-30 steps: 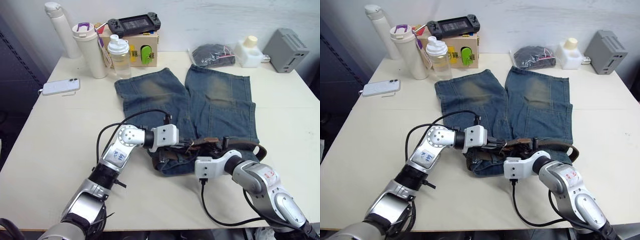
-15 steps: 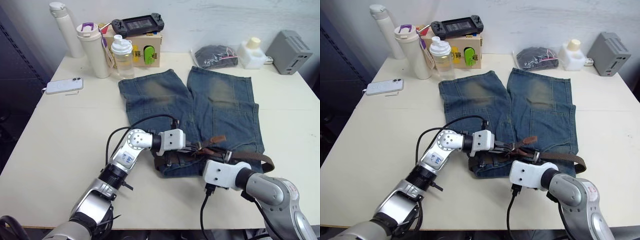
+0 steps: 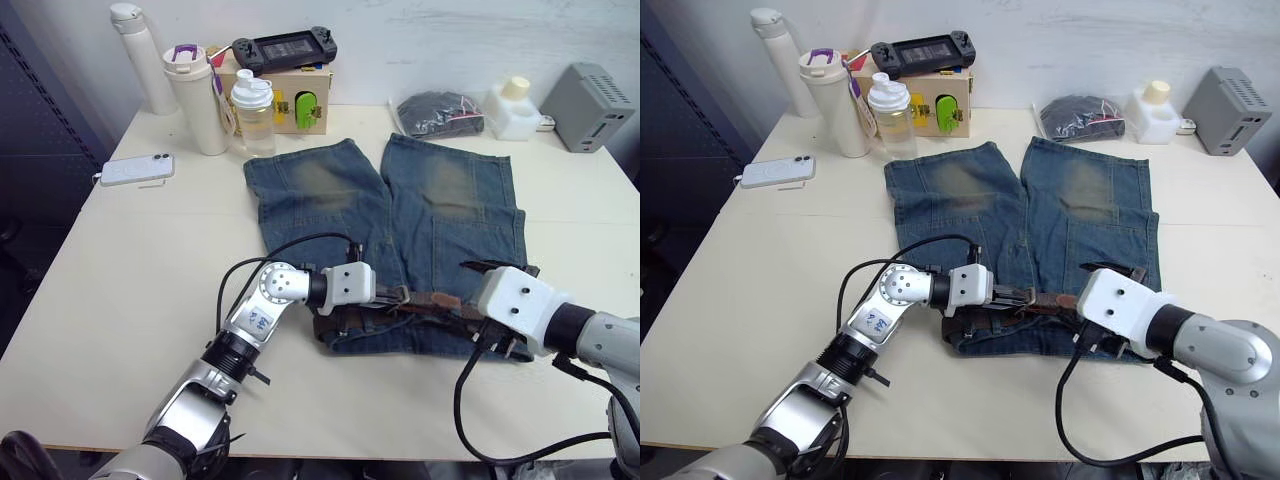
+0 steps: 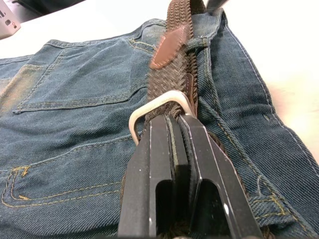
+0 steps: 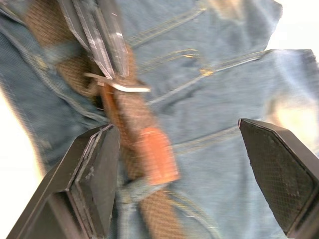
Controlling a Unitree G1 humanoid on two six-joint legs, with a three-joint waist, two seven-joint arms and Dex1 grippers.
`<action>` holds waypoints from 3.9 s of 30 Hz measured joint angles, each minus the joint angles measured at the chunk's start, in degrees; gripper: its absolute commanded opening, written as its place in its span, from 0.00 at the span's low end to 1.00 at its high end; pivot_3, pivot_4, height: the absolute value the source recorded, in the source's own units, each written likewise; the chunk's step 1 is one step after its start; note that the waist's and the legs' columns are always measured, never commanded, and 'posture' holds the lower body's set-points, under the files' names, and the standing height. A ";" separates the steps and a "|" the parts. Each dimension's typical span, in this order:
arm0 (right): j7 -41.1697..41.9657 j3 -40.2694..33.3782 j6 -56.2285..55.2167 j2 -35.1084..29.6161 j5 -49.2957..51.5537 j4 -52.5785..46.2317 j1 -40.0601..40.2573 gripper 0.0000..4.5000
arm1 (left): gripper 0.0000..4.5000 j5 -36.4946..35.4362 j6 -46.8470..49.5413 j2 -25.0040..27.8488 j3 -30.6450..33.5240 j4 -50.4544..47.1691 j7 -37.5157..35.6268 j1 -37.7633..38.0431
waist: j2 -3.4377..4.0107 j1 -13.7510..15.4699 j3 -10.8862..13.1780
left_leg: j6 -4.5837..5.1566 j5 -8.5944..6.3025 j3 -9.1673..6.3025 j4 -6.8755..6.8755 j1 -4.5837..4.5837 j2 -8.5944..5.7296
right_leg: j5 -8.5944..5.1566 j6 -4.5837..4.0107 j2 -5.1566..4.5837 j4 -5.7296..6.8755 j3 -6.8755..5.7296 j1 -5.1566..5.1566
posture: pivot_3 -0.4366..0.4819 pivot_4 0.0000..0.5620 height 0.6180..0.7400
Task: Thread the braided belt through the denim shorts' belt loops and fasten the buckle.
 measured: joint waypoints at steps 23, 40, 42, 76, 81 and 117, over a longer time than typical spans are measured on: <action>-12.21 8.56 -14.65 -5.44 -8.45 6.72 4.97 0.91 | 0.00 -0.02 0.01 -0.40 0.05 0.46 0.10 -0.05 | 0.00 0.02 0.00 | 0.00 0.00 0.01 0.02 -0.01 0.01 | 0.02 0.03 0.01 -0.02 -0.01 0.01 | 0.48 0.27 0.59; -13.25 14.37 -15.54 -5.27 -11.57 9.01 4.58 0.02 | 0.00 -0.08 0.04 -0.30 0.60 0.40 0.99 -0.05 | 0.00 -0.02 0.00 | 0.00 0.00 0.01 0.02 -0.01 0.01 | 0.02 0.03 0.02 -0.03 -0.01 0.01 | 0.48 0.27 0.59; -13.28 14.45 -15.43 -5.18 -11.59 9.00 4.58 0.00 | 0.17 -0.55 1.07 -0.38 0.87 0.05 1.28 -0.02 | 0.00 -0.02 0.00 | 0.00 0.00 0.01 0.02 -0.01 0.01 | 0.02 0.03 0.02 -0.03 -0.01 0.01 | 0.48 0.27 0.59; -18.25 2.88 -25.70 -3.02 -7.71 10.95 13.97 0.00 | 0.03 -7.95 21.10 11.33 -1.04 -17.10 1.36 11.36 | 0.20 0.19 -0.11 | 0.01 -0.07 0.04 -0.17 0.75 0.04 | 0.01 0.03 0.01 -0.45 0.11 0.78 | 0.48 0.27 0.59; -18.16 -10.78 -33.08 -3.76 -4.75 17.25 20.56 0.00 | 0.03 -8.00 20.91 11.03 -0.96 -17.14 1.93 11.99 | 0.33 0.27 -0.18 | 0.00 -0.17 0.03 -0.20 0.96 0.08 | 0.01 0.03 -0.01 -0.54 0.12 0.99 | 0.48 0.27 0.59; -19.29 -7.36 -30.16 -0.86 -12.49 16.97 26.31 0.00 | 0.03 -10.09 25.97 18.02 4.83 -26.56 3.73 18.25 | 0.65 0.11 -0.37 | -0.11 -0.26 0.03 -0.35 0.98 0.25 | -0.03 -0.03 -0.23 -0.71 0.09 0.96 | 0.48 0.27 0.59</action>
